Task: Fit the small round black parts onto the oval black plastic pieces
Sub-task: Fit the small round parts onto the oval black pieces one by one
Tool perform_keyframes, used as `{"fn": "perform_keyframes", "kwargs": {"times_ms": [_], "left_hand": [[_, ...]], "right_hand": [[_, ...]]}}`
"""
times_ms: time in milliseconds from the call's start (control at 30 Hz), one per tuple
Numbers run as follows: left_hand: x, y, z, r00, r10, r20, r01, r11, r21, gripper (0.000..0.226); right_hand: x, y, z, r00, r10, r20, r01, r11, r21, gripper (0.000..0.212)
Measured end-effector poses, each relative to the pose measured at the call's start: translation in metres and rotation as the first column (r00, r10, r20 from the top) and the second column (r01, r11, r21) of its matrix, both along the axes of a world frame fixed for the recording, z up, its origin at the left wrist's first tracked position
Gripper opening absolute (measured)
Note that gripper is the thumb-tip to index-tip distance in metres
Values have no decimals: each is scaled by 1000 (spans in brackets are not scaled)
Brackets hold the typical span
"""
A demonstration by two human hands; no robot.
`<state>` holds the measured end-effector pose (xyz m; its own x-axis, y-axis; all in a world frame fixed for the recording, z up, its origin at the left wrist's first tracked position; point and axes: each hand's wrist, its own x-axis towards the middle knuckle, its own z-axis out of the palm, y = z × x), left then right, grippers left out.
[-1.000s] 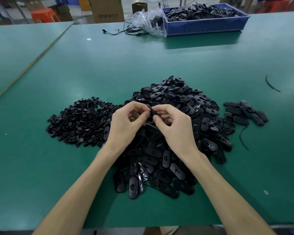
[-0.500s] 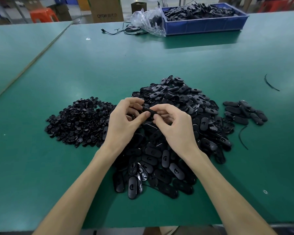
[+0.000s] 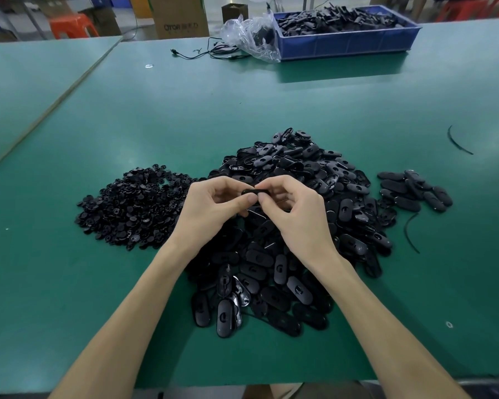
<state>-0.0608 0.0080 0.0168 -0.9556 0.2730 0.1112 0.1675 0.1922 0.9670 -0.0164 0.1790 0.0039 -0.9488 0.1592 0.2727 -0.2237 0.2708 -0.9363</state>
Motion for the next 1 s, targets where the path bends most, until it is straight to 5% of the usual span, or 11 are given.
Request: {"fn": "perform_keyframes", "kwargs": {"times_ms": [1000], "left_hand": [[0, -6, 10, 997, -70, -12, 69, 995, -72, 13]], "right_hand": [[-1, 1, 0, 999, 49, 17, -48, 999, -23, 9]]}}
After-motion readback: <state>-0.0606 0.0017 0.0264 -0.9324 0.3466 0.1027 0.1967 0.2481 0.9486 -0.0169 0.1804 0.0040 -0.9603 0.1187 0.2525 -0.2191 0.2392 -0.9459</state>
